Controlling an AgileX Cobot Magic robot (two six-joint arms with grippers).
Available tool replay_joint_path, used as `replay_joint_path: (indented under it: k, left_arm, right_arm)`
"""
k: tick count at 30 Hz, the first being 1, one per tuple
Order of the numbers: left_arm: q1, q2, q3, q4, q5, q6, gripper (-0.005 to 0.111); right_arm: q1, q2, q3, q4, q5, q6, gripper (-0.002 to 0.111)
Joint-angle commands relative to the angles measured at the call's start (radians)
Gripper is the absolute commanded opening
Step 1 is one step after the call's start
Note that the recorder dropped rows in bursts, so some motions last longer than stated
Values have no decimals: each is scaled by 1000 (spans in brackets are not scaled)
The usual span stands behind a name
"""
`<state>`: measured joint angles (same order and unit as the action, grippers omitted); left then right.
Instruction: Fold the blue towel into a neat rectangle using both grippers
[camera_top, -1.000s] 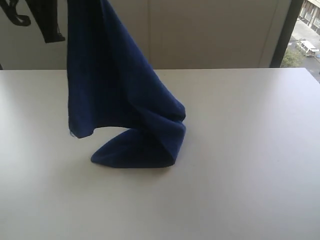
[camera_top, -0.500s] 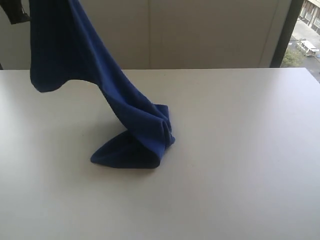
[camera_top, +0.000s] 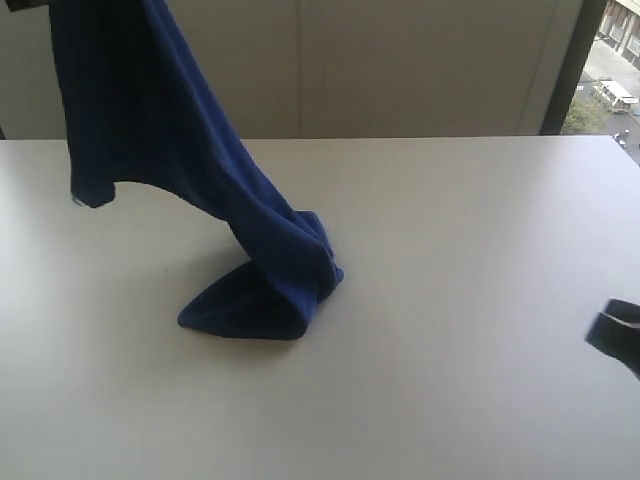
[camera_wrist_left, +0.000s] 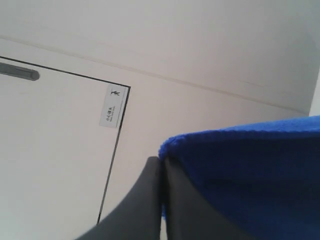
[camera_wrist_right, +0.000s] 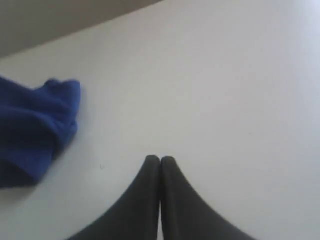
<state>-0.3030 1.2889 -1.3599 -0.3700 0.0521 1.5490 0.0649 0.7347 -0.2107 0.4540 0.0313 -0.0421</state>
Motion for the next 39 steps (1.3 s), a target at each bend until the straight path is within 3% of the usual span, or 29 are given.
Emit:
replay_joint_path:
  k: [1,5,12,14,28,35,39]
  left_arm:
    - [3,-14,-8,-19,52,-9,0]
    - [3,-14,-8,-21,62,-9,0]
    - [3,-14,-8,-21,62,-9,0]
    - [3,-14,-8,-21,62,-9,0]
    - [3,-14,-8,-21,62,-9,0]
    - [3,-14,-8,-21,62,-9,0]
    - [3,-14,-8,-21,62,-9,0]
  right_arm:
    - [147,349,-212,-10,20,-243,0]
    - [269,614,-380,-10,20,-305,9]
    - [414,904,-635,2,71,-303,64]
    - [437,948,-681,2,67,-303,71]
    - [501,1168,-830,2,25,-303,71]
    - [501,1221,-835,2,16,-294,54]
    - [501,1221,-835,-2,4,-296,37]
